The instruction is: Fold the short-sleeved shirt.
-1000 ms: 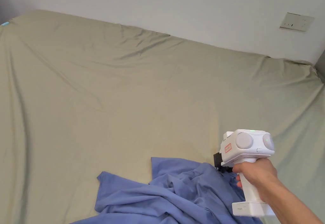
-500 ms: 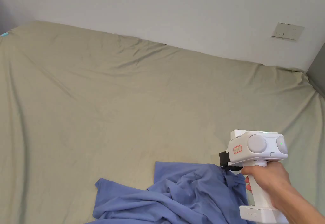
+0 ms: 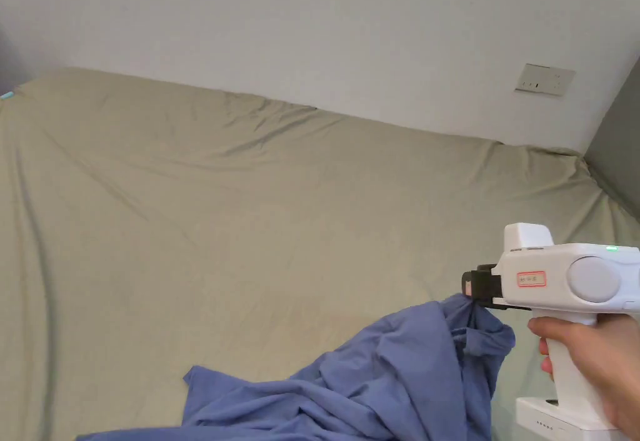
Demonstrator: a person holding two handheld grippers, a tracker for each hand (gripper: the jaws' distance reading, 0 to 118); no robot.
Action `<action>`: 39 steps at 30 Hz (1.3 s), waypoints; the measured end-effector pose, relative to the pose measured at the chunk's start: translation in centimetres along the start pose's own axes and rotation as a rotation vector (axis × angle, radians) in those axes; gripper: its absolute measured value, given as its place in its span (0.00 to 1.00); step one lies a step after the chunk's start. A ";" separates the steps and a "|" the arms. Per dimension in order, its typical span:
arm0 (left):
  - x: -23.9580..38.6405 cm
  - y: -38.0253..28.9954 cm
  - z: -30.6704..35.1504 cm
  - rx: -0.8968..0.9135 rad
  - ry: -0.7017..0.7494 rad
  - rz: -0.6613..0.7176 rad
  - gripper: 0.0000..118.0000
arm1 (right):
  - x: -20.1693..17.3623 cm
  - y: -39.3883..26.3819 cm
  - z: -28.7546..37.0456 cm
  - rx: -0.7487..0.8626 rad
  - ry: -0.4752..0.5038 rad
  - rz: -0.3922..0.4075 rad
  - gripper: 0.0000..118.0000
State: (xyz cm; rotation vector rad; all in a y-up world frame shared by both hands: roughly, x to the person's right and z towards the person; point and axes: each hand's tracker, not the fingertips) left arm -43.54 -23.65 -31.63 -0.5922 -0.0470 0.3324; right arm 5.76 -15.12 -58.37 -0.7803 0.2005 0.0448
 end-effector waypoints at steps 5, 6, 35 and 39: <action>-0.6 4.4 1.5 0.108 0.025 -0.041 0.05 | 0.9 1.1 7.1 0.129 -0.013 -0.006 0.03; -0.6 5.3 1.7 0.128 0.023 -0.048 0.05 | 1.0 1.3 8.4 0.168 -0.024 -0.009 0.03; 8.7 26.4 6.5 0.409 -0.080 -0.223 0.05 | 2.9 3.1 30.7 0.544 -0.142 -0.082 0.03; 9.2 27.0 4.6 0.375 -0.079 -0.219 0.05 | 3.5 3.3 28.8 0.510 -0.147 -0.095 0.03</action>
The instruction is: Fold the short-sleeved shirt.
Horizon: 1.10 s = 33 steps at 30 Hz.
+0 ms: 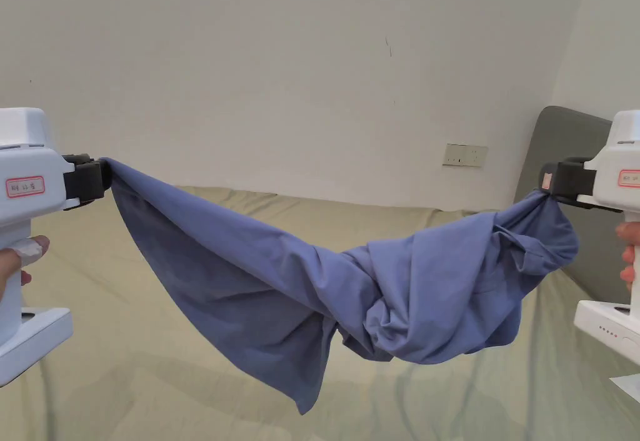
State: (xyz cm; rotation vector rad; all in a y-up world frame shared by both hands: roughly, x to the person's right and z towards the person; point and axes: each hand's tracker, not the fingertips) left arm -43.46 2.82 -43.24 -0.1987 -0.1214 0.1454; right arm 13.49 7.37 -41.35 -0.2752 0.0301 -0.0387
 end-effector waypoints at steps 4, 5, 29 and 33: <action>0.6 -0.2 -3.0 -0.028 0.013 -0.017 0.05 | -0.4 -0.7 -2.9 -0.026 -0.014 0.006 0.03; 0.7 -0.2 -3.8 -0.035 0.015 -0.020 0.05 | -0.5 -0.8 -3.8 -0.033 -0.016 0.008 0.03; -1.7 -7.0 -16.9 -0.196 0.047 -0.020 0.05 | 0.0 -7.8 -22.4 -0.259 -0.009 -0.019 0.03; -2.8 -11.7 -15.6 -0.264 0.027 -0.008 0.05 | 0.7 -12.3 -22.7 -0.343 0.001 -0.025 0.03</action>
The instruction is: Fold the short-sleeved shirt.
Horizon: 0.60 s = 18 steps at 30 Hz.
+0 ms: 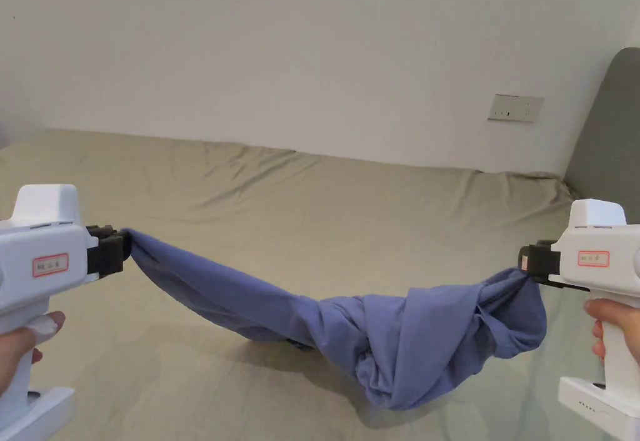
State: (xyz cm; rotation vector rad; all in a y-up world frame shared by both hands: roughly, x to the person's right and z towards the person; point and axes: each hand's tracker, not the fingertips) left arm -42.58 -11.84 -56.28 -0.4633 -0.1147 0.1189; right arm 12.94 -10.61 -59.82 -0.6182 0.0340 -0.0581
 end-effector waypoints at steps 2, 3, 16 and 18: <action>-0.4 -2.9 0.7 -0.018 0.006 -0.006 0.05 | 0.4 -2.6 -0.3 -0.036 0.006 -0.011 0.03; -0.5 -4.3 1.1 -0.029 -0.002 -0.017 0.05 | 0.5 -3.8 -0.4 -0.059 0.018 0.002 0.03; -3.6 -25.9 3.1 -0.397 0.084 0.228 0.05 | 4.1 -24.9 -1.9 -0.329 -0.034 -0.119 0.03; -4.4 -27.2 2.9 -0.401 0.082 0.225 0.05 | 3.8 -27.1 -1.6 -0.365 -0.023 -0.123 0.03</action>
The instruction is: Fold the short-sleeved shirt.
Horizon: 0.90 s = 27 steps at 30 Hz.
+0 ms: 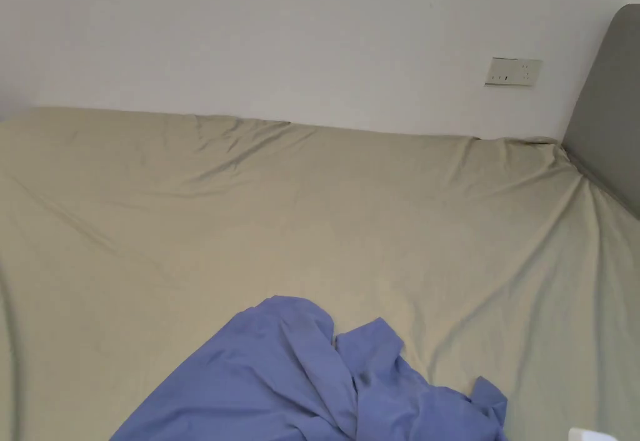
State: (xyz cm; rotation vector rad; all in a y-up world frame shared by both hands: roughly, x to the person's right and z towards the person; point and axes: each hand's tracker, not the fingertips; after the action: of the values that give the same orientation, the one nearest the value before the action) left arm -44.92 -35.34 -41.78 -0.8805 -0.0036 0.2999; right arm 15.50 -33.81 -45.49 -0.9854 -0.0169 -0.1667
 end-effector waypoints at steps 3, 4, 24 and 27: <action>0.4 -0.6 -0.2 0.002 0.016 -0.036 0.05 | 0.1 -2.4 -0.8 -0.006 0.002 -0.031 0.03; 0.6 -0.8 -0.3 0.001 0.022 -0.042 0.05 | -0.1 -3.2 -0.9 0.013 0.001 -0.043 0.03; 6.9 -10.8 23.4 0.475 -0.117 -0.191 0.00 | -12.1 -18.9 24.1 0.592 0.090 0.113 0.00; 6.9 -11.3 24.1 0.493 -0.130 -0.157 0.00 | -13.1 -19.1 25.0 0.593 0.083 0.159 0.00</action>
State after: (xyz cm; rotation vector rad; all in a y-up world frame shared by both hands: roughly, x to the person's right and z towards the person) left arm -38.48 -22.00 -18.61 -0.3673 -0.1146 0.1973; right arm 1.26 -21.65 -17.00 -0.3854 0.0839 -0.0492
